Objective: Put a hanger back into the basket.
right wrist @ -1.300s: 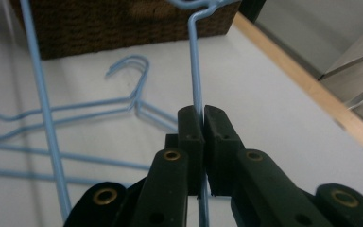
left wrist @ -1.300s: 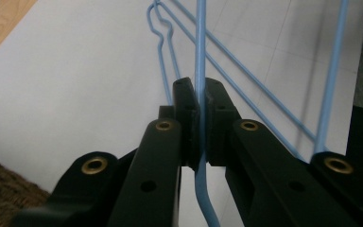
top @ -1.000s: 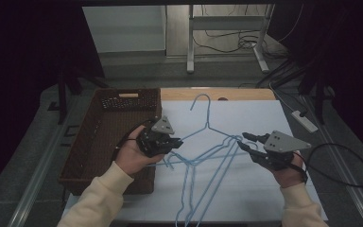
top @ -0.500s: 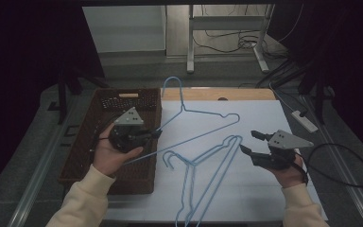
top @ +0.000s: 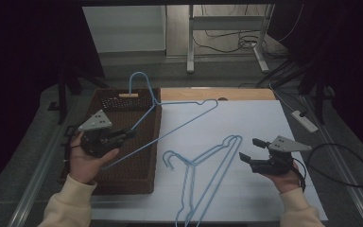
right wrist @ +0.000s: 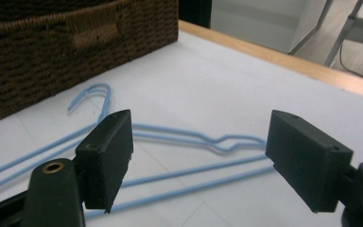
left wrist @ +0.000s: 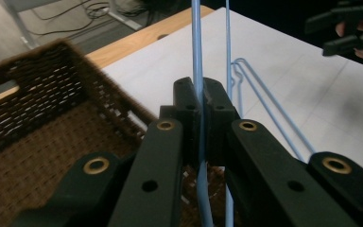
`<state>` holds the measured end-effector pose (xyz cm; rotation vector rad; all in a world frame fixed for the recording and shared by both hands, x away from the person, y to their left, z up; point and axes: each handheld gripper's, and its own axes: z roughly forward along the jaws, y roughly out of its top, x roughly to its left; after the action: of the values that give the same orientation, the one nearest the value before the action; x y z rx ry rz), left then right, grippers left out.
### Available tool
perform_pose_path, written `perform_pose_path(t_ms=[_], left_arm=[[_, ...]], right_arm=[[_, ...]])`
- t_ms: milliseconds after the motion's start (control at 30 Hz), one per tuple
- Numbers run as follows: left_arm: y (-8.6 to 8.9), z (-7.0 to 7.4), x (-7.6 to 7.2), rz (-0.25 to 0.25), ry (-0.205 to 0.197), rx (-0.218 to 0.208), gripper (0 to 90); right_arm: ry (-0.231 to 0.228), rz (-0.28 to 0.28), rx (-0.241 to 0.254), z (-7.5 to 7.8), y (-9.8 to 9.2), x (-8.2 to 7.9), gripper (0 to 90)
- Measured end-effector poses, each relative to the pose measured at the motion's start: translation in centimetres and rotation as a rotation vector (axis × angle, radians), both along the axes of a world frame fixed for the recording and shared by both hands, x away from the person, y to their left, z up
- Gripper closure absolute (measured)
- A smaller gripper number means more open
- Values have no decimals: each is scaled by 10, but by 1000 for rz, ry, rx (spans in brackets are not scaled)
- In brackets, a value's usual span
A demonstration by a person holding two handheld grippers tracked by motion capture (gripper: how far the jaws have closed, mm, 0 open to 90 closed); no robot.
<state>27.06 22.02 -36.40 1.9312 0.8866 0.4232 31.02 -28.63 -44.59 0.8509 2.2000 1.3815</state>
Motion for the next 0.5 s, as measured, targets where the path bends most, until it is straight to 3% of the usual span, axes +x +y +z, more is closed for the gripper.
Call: perform_pose_path(t_ms=[233, 500], left_arm=[[28, -6, -9, 77, -4, -11, 866], [47, -10, -13, 137, -14, -18, 865]], right_arm=[[20, -6, -15, -12, -6, -7, 240], [46, -15, -38, -20, -10, -7, 233]])
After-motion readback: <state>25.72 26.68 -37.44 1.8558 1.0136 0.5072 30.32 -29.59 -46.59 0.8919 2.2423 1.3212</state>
